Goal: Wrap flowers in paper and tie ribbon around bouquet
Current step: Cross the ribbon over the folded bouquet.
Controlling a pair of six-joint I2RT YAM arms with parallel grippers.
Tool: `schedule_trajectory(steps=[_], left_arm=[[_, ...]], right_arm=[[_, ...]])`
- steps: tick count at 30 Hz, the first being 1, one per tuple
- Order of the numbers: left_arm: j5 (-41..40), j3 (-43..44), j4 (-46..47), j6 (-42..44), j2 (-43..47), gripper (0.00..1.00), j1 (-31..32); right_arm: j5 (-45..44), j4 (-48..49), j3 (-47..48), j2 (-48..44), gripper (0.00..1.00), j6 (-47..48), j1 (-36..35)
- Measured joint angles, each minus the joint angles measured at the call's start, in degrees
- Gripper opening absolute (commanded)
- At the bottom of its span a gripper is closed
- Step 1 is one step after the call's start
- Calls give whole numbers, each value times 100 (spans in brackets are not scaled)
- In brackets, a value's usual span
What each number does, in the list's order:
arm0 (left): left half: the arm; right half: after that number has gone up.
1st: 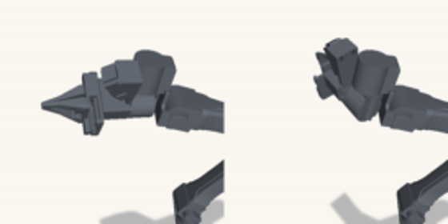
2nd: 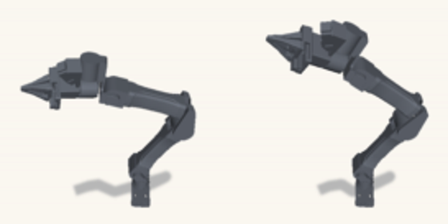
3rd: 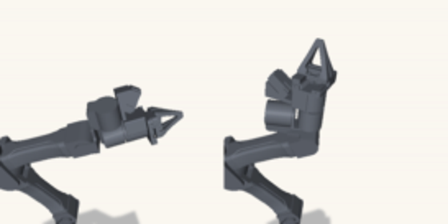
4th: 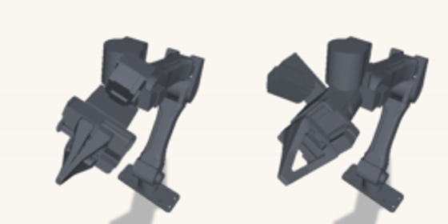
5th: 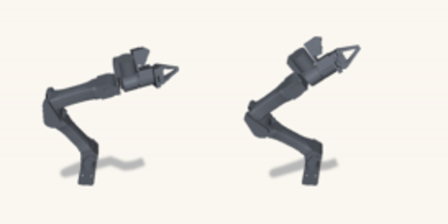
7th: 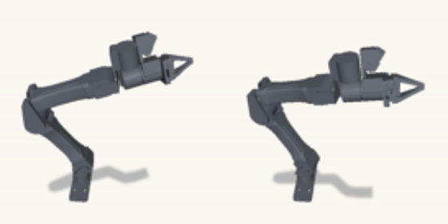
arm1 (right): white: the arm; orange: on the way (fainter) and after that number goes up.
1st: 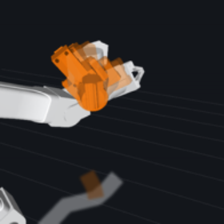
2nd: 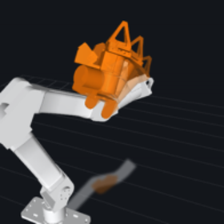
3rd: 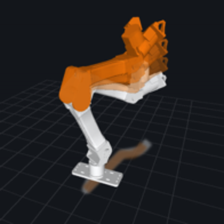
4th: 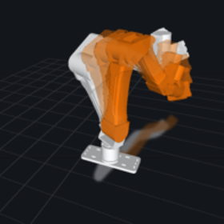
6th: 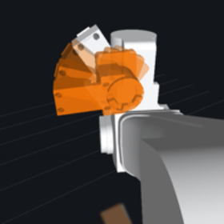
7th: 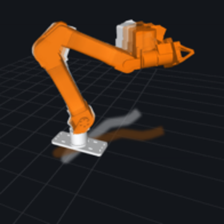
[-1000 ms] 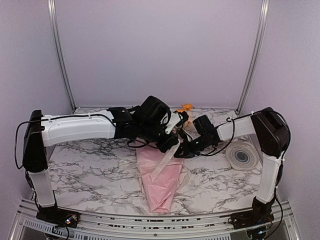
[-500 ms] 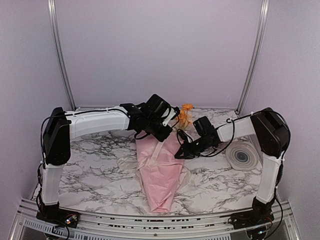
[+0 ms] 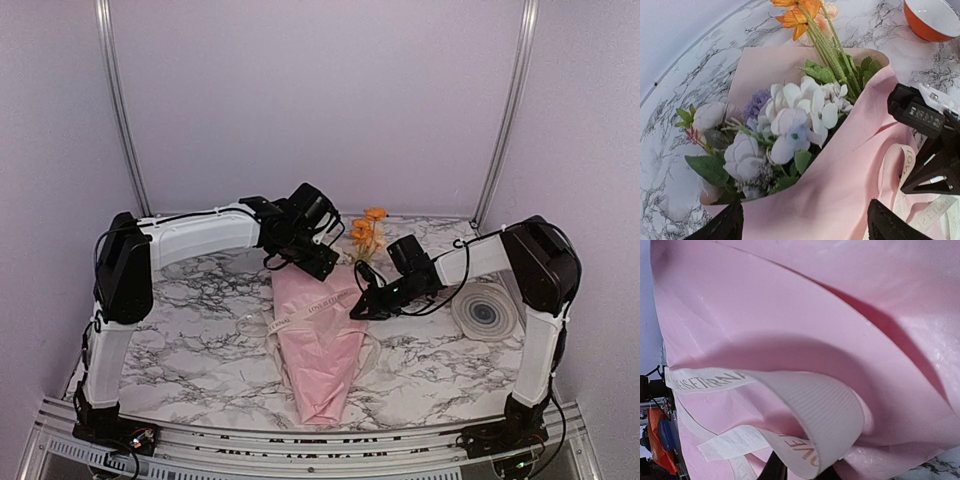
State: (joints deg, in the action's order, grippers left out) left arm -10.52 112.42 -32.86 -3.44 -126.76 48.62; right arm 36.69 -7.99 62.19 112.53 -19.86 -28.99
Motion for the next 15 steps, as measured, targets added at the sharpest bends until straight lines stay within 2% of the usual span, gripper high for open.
schedule_trajectory(steps=[2,4,9,13,15], left_arm=[[48,-487,28,133,385,73,9],[144,-1176,125,323,911,71,63],[555,-3252,684,1346,2450,86,581],[605,-3956,1086,2070,2741,88,997],[505,-4054,1204,2358,2601,85,1010]], right_arm=[[0,11,-4,0,15,-7,0],[2,33,-13,0,15,-13,0],[2,48,-15,0,15,-46,0],[-2,46,-15,0,15,-50,0],[-11,46,-15,0,15,-50,0]])
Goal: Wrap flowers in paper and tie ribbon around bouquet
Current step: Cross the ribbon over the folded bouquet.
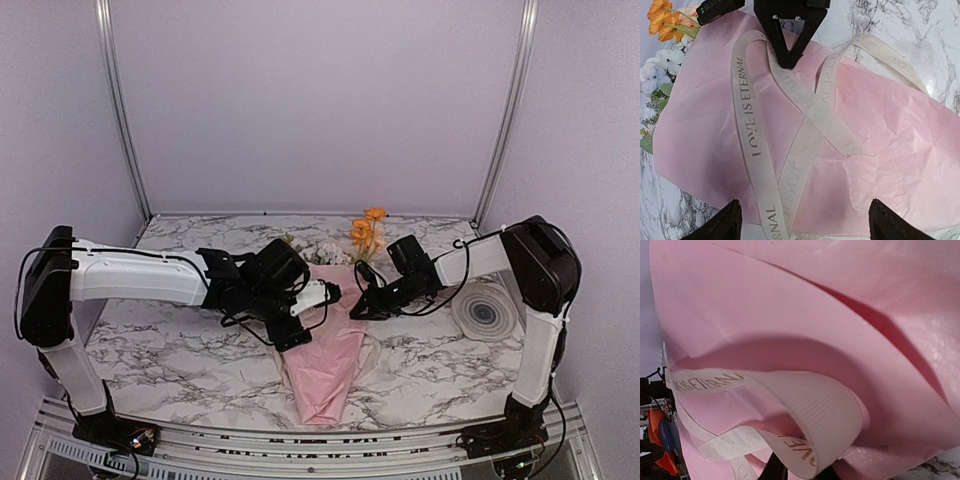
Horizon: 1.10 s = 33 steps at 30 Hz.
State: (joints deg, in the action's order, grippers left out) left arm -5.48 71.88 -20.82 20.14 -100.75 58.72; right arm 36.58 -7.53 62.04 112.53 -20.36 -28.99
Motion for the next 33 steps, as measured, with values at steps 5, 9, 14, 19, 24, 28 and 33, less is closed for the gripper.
schedule_trajectory(steps=[5,9,14,19,24,28,33], left_arm=[[-433,184,223,304,-623,54,-103],[-811,356,389,350,-1115,40,-118],[-1036,365,433,319,-1255,10,-116],[-1169,380,487,214,-1255,0,-98],[-1141,155,520,39,-994,0,-101],[-949,-326,444,-186,-160,0,-24],[-422,-509,271,-466,890,0,352]], right_arm=[[-9,-2,0,0,14,2,0],[-22,-7,0,0,13,4,0],[-42,-17,0,-2,13,11,0],[-48,-20,0,-4,13,28,0],[-68,-22,0,-4,13,48,0],[-70,-28,4,-4,13,55,0],[-105,-94,37,-4,13,83,0]])
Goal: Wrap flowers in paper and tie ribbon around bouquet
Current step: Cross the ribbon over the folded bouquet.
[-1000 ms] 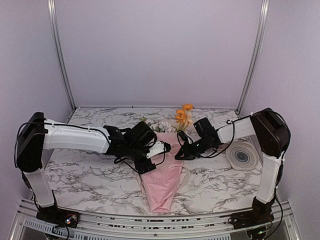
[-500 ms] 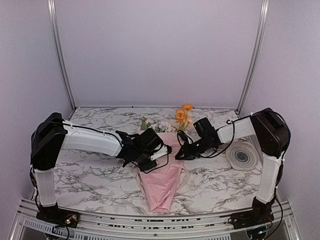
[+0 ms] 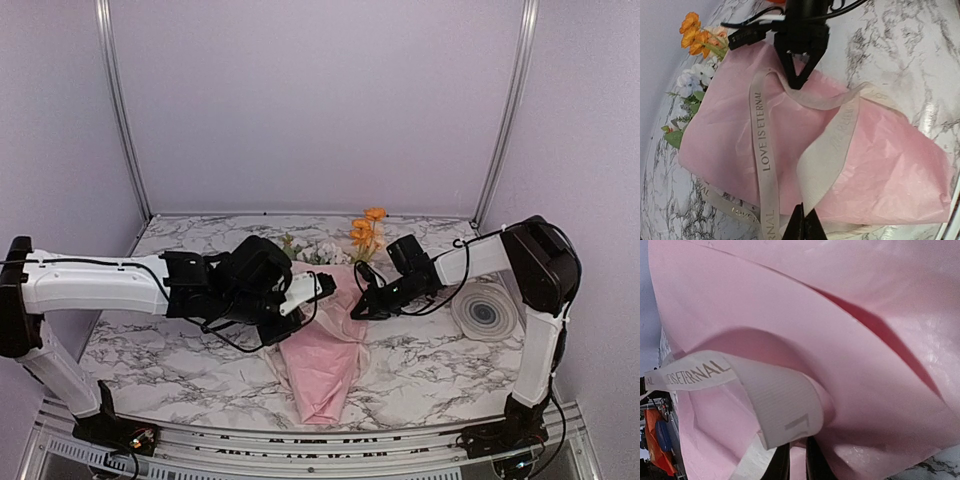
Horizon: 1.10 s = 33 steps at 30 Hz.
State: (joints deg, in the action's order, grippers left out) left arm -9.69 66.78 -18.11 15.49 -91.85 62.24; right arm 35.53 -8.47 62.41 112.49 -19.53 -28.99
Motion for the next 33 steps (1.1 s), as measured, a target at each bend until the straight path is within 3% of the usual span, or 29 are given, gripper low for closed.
schedule_trajectory(steps=[5,9,13,21,22,23,25,27,30,33], left_arm=[[651,-164,-37,-192,708,0,365],[437,-341,-7,-280,933,0,391],[-177,-87,24,-452,450,0,201],[-599,817,-48,-868,-1091,0,-527],[-601,826,-61,-885,-1154,9,-577],[-584,826,-85,-890,-1200,27,-621],[-398,826,-190,-879,-1224,52,-658],[-142,820,-201,-863,-1215,67,-647],[304,555,-188,-907,-1012,72,-647],[494,140,-195,-1034,-619,60,-721]], right_arm=[[-15,-72,35,2,12,15,0],[-31,-114,52,2,12,35,0],[-52,-164,76,7,12,61,0],[-111,-170,79,7,12,96,0],[-114,-170,79,7,12,96,0],[-111,-170,79,7,12,96,0],[-111,-170,79,7,12,96,0],[-111,-170,79,7,12,96,0],[-111,-170,79,7,12,94,0],[-111,-170,79,7,12,94,0]])
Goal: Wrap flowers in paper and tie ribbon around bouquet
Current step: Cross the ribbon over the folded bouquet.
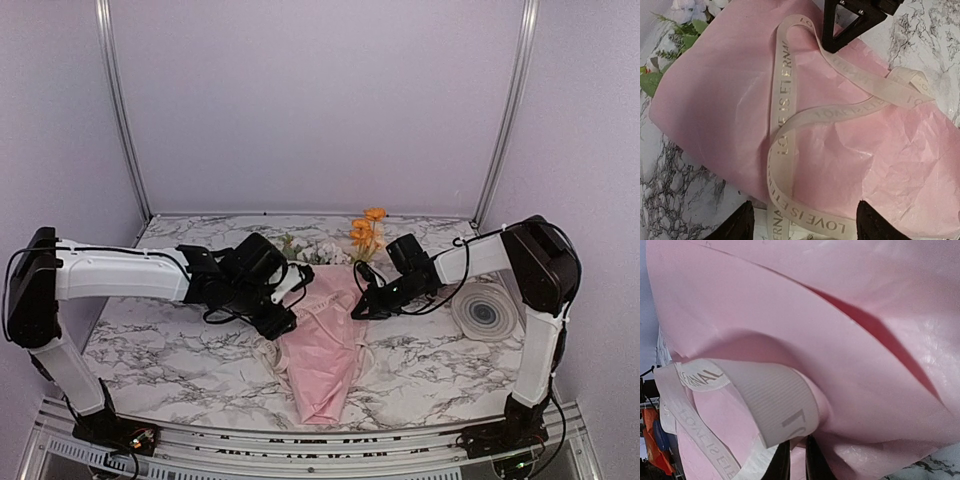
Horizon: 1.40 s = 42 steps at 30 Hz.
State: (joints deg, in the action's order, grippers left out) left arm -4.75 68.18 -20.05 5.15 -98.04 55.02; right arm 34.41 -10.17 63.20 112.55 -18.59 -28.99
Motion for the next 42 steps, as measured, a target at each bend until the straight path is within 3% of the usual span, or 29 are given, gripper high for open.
schedule_trajectory(steps=[2,8,10,14,20,33,39,42], left_arm=[[26,-278,-17,-254,308,47,-221],[-232,-942,39,-1045,638,27,-1016],[-372,-1088,39,-1215,520,32,-997],[-691,-1174,101,-1300,74,58,-929],[-988,-1178,476,-1279,-304,77,-876],[-595,-1069,1390,-1248,-704,78,-439],[-450,-1008,1423,-1276,-739,69,-348],[-345,-1158,1475,-1314,-575,70,-343]], right_arm=[[0,-2,0,0,12,2,0],[2,-2,0,0,12,4,0],[2,0,0,2,12,9,0],[2,0,0,4,12,22,0],[7,2,0,4,12,22,0],[2,2,0,7,12,22,0],[2,0,0,7,12,24,0],[2,0,0,7,12,28,0]])
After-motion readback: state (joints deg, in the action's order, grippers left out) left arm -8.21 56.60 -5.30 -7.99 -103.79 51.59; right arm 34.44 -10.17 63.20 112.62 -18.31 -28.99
